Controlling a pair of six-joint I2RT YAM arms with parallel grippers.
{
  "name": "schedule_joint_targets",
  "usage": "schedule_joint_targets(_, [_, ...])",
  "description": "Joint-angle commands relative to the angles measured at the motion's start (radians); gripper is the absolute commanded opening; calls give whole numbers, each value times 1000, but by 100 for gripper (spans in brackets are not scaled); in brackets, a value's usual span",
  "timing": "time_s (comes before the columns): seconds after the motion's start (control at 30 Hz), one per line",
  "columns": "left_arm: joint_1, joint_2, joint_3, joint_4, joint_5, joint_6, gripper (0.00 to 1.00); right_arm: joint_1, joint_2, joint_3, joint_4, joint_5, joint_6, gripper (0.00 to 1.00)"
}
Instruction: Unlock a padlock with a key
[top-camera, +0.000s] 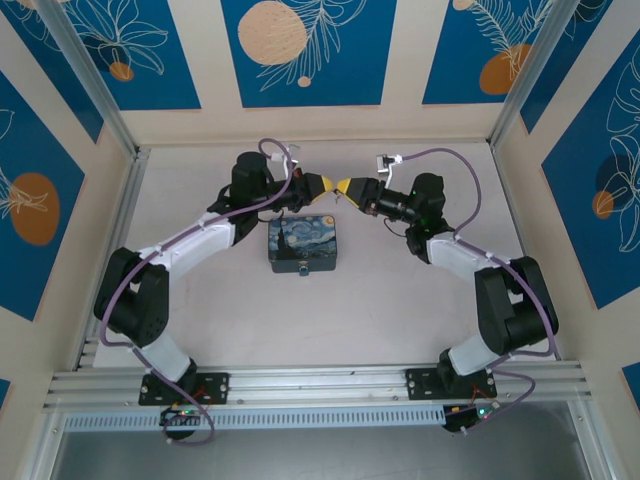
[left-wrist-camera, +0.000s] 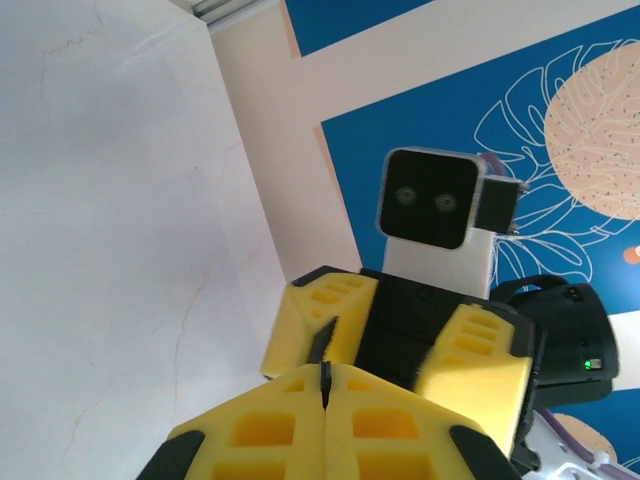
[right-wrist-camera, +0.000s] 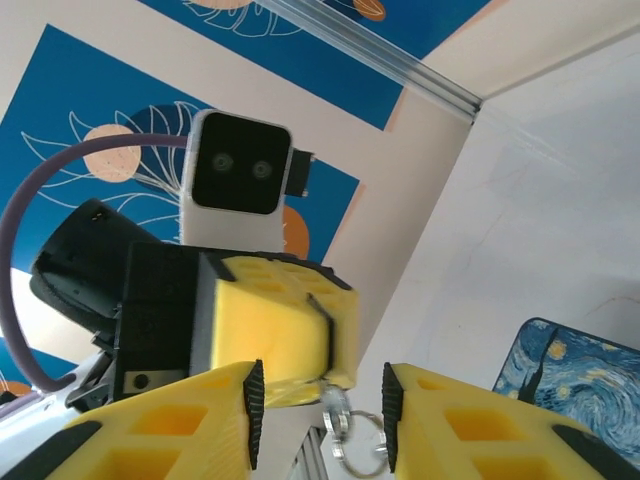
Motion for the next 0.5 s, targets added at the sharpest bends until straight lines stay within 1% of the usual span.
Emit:
schedule_joint_targets(0.0, [9,2,-16,75,-11,-36,0,1,22,8,55,20,37,38])
schedule_joint_targets(0.27, [9,4,-16,86,-23,-48,0,12,37,19,49,15,40,32])
schedule_joint_targets(0.47, [9,10,-10,83,-28,-50,0,16,37,26,43,4,40,31])
